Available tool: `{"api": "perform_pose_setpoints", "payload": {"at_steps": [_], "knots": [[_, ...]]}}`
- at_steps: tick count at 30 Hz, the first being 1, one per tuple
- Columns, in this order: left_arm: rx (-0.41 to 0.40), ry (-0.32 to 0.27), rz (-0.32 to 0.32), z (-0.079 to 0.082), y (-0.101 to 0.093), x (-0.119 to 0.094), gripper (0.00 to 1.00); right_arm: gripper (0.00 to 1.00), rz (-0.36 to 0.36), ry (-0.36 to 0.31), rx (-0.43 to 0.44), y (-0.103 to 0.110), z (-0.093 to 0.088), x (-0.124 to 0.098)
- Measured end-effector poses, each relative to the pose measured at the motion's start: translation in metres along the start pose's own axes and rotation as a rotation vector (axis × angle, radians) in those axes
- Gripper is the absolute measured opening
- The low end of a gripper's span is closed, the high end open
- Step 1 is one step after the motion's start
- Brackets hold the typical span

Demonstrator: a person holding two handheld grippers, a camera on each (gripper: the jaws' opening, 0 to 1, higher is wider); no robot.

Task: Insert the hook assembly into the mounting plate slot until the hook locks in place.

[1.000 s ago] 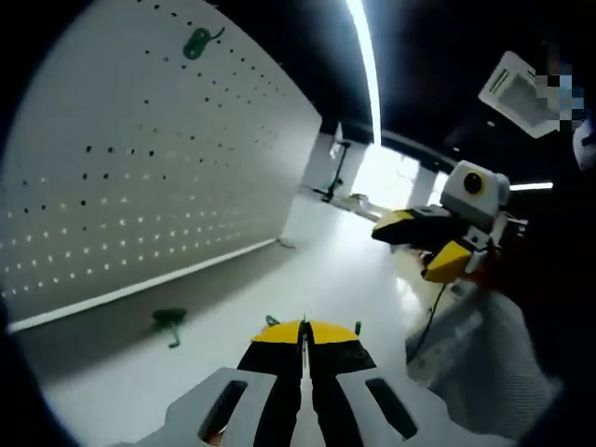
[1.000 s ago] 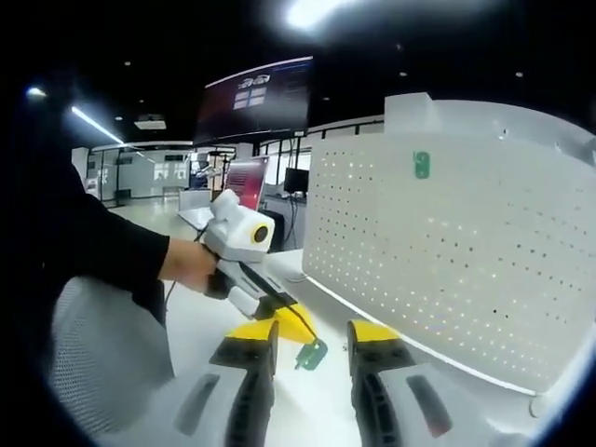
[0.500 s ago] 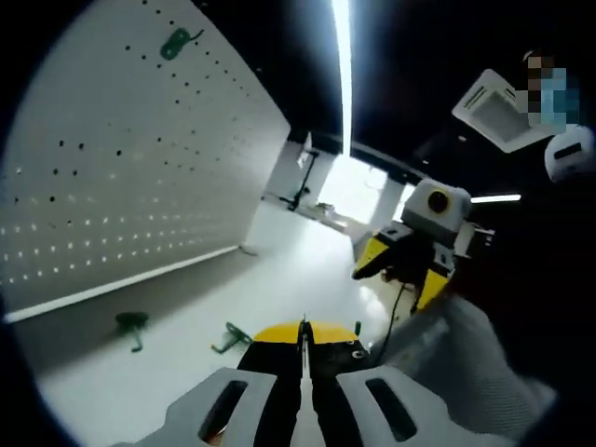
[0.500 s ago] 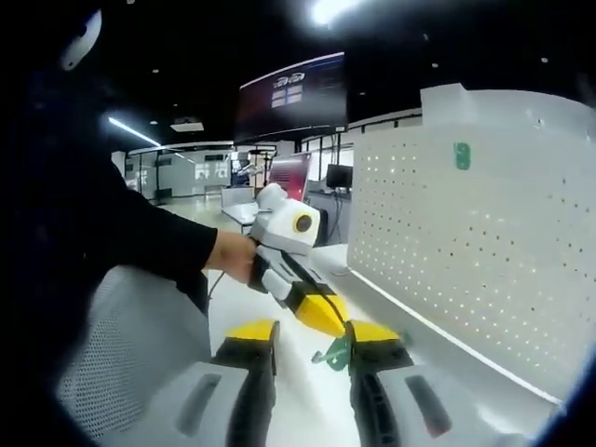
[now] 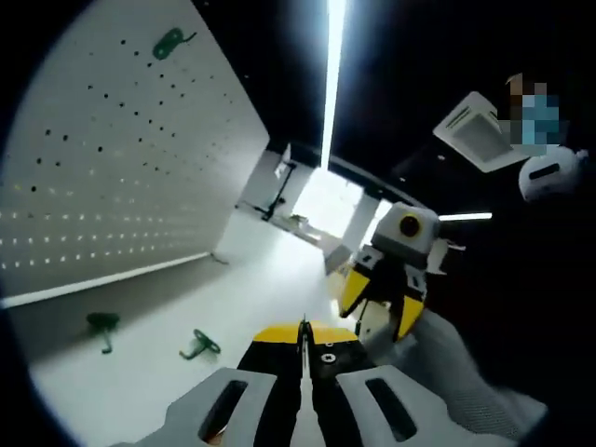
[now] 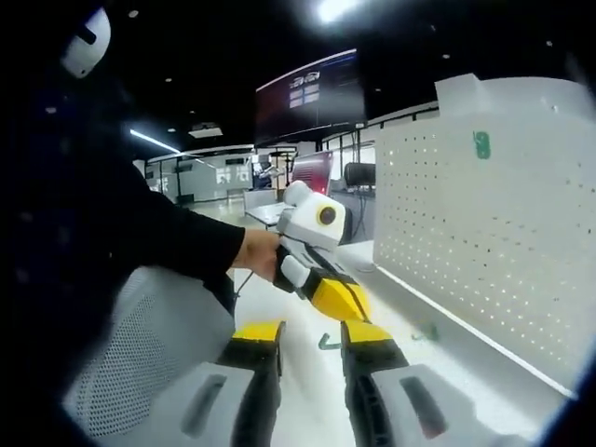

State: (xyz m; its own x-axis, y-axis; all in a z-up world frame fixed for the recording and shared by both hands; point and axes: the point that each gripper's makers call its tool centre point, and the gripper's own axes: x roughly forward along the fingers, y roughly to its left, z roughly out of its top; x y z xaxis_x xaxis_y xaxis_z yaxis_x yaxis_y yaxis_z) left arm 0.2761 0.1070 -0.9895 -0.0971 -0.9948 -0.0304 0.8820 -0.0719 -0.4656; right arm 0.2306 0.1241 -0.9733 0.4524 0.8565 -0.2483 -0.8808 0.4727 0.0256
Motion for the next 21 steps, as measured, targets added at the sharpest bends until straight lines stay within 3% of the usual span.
{"api": "perform_pose_setpoints", "payload": {"at_steps": [8, 21], "knots": [[-0.021, -0.017, -0.063, 0.004, -0.012, 0.0, 0.01, 0.15, 0.043, -0.013, 0.015, 0.008, 0.003, 0.001], [-0.042, -0.027, -0.11, 0.005, -0.019, 0.0, 0.01, 0.1, 0.071, -0.042, 0.063, 0.012, 0.007, -0.002]]}}
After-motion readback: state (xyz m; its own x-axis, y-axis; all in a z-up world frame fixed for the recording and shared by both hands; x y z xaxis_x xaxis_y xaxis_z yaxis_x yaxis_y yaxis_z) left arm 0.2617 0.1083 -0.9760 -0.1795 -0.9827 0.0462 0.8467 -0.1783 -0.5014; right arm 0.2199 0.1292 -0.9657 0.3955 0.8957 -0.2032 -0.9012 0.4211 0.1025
